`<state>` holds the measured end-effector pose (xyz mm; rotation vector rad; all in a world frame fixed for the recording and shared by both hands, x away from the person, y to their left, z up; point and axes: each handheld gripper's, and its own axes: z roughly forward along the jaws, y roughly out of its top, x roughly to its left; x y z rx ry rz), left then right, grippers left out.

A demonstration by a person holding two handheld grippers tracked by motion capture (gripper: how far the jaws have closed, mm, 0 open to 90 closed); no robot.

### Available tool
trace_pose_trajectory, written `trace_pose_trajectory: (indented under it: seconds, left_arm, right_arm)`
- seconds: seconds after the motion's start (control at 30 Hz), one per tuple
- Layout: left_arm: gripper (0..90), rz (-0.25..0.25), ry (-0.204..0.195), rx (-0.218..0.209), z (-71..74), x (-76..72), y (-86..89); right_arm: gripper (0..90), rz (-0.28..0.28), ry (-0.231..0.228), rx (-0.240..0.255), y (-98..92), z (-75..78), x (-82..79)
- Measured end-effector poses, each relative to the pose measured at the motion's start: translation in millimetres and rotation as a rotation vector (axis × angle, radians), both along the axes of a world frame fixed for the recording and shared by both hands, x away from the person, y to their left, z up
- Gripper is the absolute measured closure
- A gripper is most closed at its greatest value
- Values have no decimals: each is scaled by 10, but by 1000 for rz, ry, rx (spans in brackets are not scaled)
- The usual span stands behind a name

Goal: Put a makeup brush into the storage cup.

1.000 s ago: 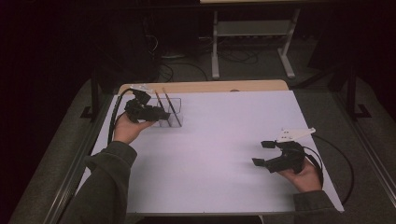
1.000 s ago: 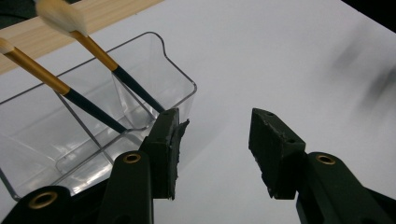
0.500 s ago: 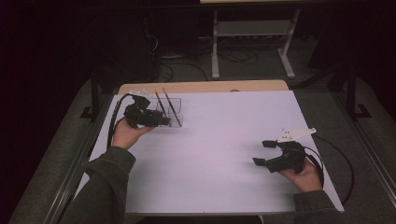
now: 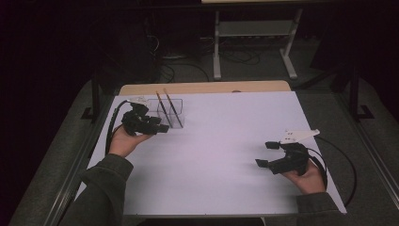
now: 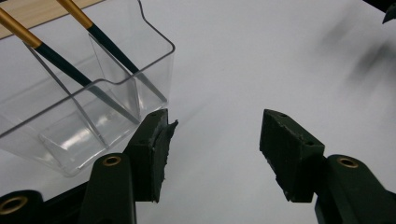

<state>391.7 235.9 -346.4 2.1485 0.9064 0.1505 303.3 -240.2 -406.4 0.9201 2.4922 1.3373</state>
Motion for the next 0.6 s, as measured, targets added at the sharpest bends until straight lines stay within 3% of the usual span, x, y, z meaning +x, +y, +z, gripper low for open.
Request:
trace_pose_trajectory:
  seconds: [0.6]
  left_arm:
    - [354, -15, 3, -22, -117, -217, 54]
  right_arm:
    - [175, 0, -7, -16, 8, -7, 3]
